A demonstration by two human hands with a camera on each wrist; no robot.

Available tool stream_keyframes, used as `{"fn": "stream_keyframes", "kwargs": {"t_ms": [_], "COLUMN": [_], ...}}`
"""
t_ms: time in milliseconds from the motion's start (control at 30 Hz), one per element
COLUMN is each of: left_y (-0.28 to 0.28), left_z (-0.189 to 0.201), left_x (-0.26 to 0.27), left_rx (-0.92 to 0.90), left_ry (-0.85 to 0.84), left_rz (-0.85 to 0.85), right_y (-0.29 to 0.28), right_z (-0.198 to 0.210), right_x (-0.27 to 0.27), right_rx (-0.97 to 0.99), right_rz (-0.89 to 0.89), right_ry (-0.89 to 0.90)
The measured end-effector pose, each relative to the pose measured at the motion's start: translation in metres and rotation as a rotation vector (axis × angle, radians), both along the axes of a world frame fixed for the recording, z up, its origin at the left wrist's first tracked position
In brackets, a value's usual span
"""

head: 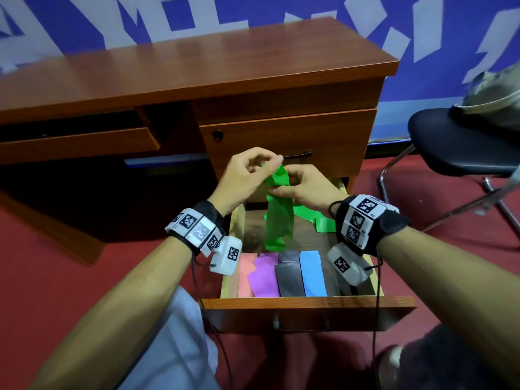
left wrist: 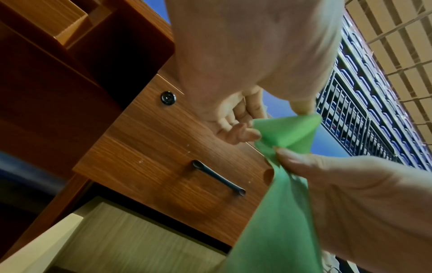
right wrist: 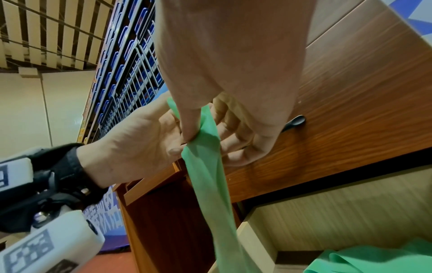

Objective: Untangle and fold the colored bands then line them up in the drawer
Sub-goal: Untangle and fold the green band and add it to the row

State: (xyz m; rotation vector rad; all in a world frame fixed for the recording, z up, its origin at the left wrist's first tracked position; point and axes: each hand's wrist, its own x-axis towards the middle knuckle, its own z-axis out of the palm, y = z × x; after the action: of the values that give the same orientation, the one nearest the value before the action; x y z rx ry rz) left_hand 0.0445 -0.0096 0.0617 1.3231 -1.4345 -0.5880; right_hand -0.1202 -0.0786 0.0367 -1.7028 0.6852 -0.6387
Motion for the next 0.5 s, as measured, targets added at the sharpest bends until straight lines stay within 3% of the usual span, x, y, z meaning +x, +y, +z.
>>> {"fn": "stream_keyframes", "kwargs": {"t_ms": [200, 367, 500], "left_y": [0.005, 0.004, 0.002], "left_z": [0.001, -0.002, -0.004], "left_x": [0.013, 0.016, 0.019], "left_rx": [0.053, -0.016, -0.034], "left_ry": [0.082, 0.028, 0.021], "left_rz": [-0.163, -0.021, 0.025], "right_y": [0.003, 0.005, 0.005], "right_z": [0.001, 0.002, -0.002], "right_x": [-0.006, -0.004, 0.002], "right_rx": [0.031, 0.036, -0.119], "right_rz": [0.028, 0.091, -0.053], "right_ry": [0.002, 0.033, -0.044]}}
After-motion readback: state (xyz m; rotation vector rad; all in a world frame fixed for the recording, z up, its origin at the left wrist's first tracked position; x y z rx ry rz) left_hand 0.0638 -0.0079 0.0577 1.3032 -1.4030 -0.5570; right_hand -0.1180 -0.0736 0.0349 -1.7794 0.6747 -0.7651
